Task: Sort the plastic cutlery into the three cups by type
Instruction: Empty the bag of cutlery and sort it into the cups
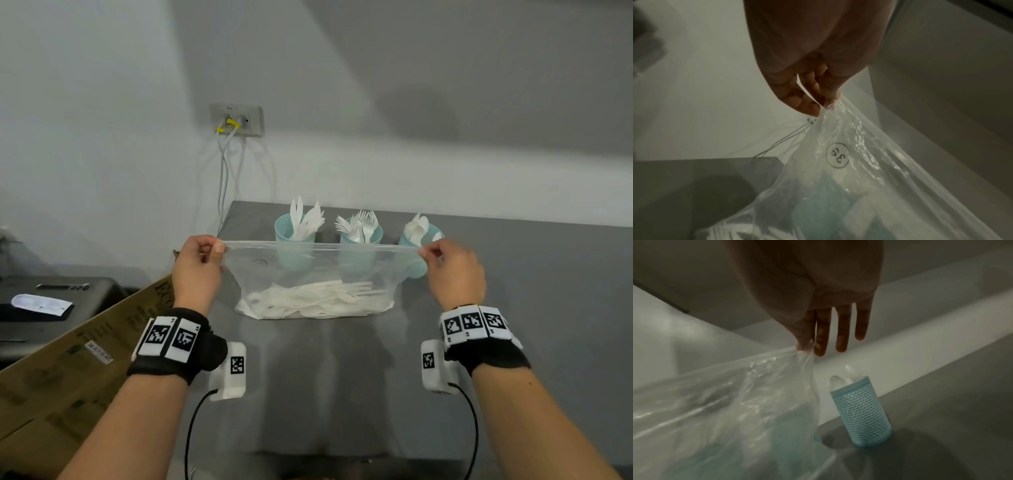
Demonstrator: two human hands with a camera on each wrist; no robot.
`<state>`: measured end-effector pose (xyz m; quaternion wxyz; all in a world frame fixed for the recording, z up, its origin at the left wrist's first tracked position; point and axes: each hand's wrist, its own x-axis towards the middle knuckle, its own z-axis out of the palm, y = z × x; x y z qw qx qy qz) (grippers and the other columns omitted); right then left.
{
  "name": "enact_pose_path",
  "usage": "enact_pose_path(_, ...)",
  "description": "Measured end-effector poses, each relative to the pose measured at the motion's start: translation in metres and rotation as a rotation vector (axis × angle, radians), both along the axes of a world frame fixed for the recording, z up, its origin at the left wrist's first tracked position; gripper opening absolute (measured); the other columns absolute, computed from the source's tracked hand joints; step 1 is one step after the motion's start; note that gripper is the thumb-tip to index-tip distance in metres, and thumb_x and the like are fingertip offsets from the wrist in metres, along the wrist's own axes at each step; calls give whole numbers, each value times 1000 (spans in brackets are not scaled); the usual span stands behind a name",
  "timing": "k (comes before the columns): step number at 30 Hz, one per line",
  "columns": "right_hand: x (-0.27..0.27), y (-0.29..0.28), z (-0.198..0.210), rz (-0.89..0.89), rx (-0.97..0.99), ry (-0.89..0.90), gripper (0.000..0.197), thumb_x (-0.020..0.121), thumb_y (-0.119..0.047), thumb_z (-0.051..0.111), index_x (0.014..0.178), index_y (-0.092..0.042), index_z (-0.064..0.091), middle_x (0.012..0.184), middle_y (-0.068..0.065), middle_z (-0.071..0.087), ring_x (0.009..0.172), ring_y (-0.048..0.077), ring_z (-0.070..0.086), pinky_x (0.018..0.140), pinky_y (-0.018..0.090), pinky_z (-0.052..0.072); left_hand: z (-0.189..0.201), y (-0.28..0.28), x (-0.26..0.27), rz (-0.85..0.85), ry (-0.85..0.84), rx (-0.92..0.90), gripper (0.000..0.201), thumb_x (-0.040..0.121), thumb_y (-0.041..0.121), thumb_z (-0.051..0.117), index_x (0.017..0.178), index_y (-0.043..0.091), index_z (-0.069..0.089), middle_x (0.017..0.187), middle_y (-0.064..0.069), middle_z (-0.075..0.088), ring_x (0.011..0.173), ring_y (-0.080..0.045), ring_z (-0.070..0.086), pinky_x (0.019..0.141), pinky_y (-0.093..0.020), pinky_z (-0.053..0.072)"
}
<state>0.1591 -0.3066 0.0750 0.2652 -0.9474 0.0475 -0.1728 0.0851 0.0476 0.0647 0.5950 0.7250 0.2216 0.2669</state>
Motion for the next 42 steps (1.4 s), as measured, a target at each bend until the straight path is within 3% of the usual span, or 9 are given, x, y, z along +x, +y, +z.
enact_pose_path(5, -7, 15, -5, 154, 583, -1, 8, 90, -25, 61, 95, -27, 54, 105, 2, 58, 77, 13, 56, 76, 32, 50, 7, -12, -2, -116, -85, -134, 15, 95, 19, 55, 91, 33, 50, 107, -9, 61, 100, -19, 60, 84, -35, 54)
enact_pose_path(10, -7, 32, -15, 258, 436, 83, 13, 87, -25, 67, 96, -18, 73, 103, 2, 45, 89, 14, 53, 89, 23, 45, -2, -19, 5, -213, 143, 249, 26, 75, 58, 68, 80, 33, 70, 105, -4, 59, 99, -19, 58, 93, -36, 47)
enact_pose_path(18, 4, 36, -39, 120, 449, 127, 22, 84, -15, 65, 103, -19, 74, 109, 12, 56, 94, 22, 55, 99, 40, 46, -9, -24, 7, -166, 295, 368, 39, 77, 3, 68, 101, 33, 71, 104, 1, 45, 103, -26, 52, 99, -42, 45)
enact_pose_path(22, 4, 49, -54, 198, 761, 274, 66, 76, 16, 43, 120, -27, 65, 112, 6, 58, 81, 24, 54, 68, 33, 52, -24, -31, 12, -300, 355, 260, 79, 69, -19, 49, 113, 45, 62, 119, -12, 47, 83, -25, 54, 71, -30, 54)
enact_pose_path(26, 1, 61, -66, 107, 1134, 437, 47, 89, 12, 37, 115, -18, 64, 112, 8, 66, 70, 24, 69, 49, 25, 49, -41, -46, 21, -320, 572, -13, 55, 80, -13, 50, 118, 27, 53, 127, -13, 34, 80, -19, 55, 67, -33, 53)
enact_pose_path(28, 0, 68, -67, 78, 1065, 510, 20, 95, -21, 48, 106, -18, 65, 107, 12, 67, 63, 21, 65, 59, 26, 49, -48, -52, 25, -272, 644, -48, 35, 77, 5, 62, 108, 18, 51, 133, -20, 36, 85, -27, 60, 66, -36, 56)
enact_pose_path(30, 3, 70, -69, 119, 863, 649, 47, 77, -53, 67, 108, -19, 63, 122, 9, 60, 79, 23, 63, 83, 25, 47, -59, -55, 32, -249, 727, 54, 69, 61, 47, 77, 115, 11, 51, 132, -19, 41, 104, -29, 53, 79, -39, 56)
enact_pose_path(34, 8, 58, -70, 111, 278, 784, 53, 78, -18, 74, 126, -7, 54, 136, 10, 28, 104, 22, 46, 93, 19, 41, -63, -51, 32, -332, 953, 441, 67, 73, 57, 70, 122, 13, 57, 136, -16, 41, 128, -31, 36, 103, -36, 35)
enact_pose_path(42, 1, 60, -67, 127, -407, 200, 18, 85, -18, 56, 87, -12, 72, 113, 12, 52, 103, 31, 44, 87, 38, 38, -70, -47, 28, -142, 790, 1167, 30, 84, 50, 50, 94, 32, 72, 123, 3, 44, 112, -21, 36, 89, -37, 31)
